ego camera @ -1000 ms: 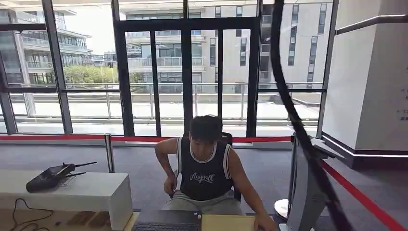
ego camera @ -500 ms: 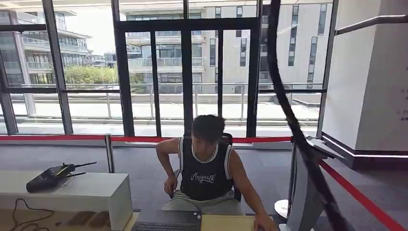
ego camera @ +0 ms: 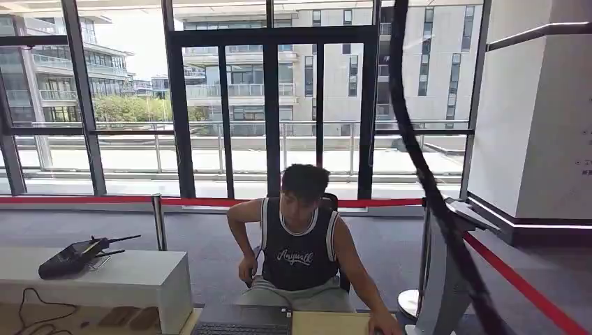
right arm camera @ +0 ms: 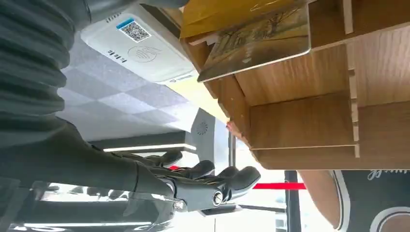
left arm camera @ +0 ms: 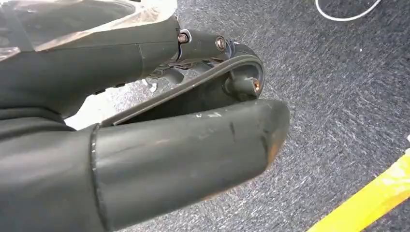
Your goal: Pass the card to the sensor for recognition and then transmit it.
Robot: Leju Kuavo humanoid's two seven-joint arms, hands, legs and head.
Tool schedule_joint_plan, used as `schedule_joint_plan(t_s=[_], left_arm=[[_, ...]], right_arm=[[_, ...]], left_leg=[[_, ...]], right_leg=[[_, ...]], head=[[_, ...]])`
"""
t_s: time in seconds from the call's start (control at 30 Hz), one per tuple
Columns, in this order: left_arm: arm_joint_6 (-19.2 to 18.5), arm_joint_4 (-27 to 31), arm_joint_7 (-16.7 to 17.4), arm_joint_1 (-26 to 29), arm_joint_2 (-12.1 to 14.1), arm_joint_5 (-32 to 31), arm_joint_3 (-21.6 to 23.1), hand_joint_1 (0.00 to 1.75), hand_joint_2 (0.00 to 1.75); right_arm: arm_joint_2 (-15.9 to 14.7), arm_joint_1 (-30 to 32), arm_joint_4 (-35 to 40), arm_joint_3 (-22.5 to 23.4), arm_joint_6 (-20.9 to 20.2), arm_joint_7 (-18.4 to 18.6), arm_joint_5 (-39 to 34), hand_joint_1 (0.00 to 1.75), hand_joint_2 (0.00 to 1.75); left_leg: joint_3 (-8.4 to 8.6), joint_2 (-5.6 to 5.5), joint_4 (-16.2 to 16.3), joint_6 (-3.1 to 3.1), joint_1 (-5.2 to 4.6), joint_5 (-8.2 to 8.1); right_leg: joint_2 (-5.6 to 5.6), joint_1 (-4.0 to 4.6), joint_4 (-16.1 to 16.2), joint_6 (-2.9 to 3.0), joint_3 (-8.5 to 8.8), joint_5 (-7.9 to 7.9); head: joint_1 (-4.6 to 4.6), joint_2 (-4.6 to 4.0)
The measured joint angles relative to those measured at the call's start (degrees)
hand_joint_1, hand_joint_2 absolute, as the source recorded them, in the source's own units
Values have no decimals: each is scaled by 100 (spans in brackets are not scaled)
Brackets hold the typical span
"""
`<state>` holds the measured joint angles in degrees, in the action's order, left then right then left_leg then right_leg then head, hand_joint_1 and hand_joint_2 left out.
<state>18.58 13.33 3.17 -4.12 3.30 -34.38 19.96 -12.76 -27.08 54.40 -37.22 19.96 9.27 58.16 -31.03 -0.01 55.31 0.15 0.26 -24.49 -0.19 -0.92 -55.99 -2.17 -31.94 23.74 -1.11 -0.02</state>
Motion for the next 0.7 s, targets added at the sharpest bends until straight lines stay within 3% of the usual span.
schedule_joint_plan(t_s=[0.63, 0.67, 0.7], left_arm=[[0, -15, 28, -2, -42, -15, 59, 0, 0], [0, -17, 28, -2, -46, -11, 68, 0, 0], [0, -17, 28, -1, -50, -9, 79, 0, 0]], right_arm=[[284, -100, -61, -46, -7, -157, 31, 0, 175], [295, -108, -76, -46, -9, -157, 24, 9, 175], [304, -118, -96, -46, -9, -157, 20, 30, 175]], left_leg=[[0, -1, 0, 0, 0, 0], [0, 0, 0, 0, 0, 0], [-1, -1, 0, 0, 0, 0]], right_leg=[[0, 0, 0, 0, 0, 0], [0, 0, 0, 0, 0, 0], [0, 0, 0, 0, 0, 0]], head=[[2, 0], [0, 0], [0, 0]])
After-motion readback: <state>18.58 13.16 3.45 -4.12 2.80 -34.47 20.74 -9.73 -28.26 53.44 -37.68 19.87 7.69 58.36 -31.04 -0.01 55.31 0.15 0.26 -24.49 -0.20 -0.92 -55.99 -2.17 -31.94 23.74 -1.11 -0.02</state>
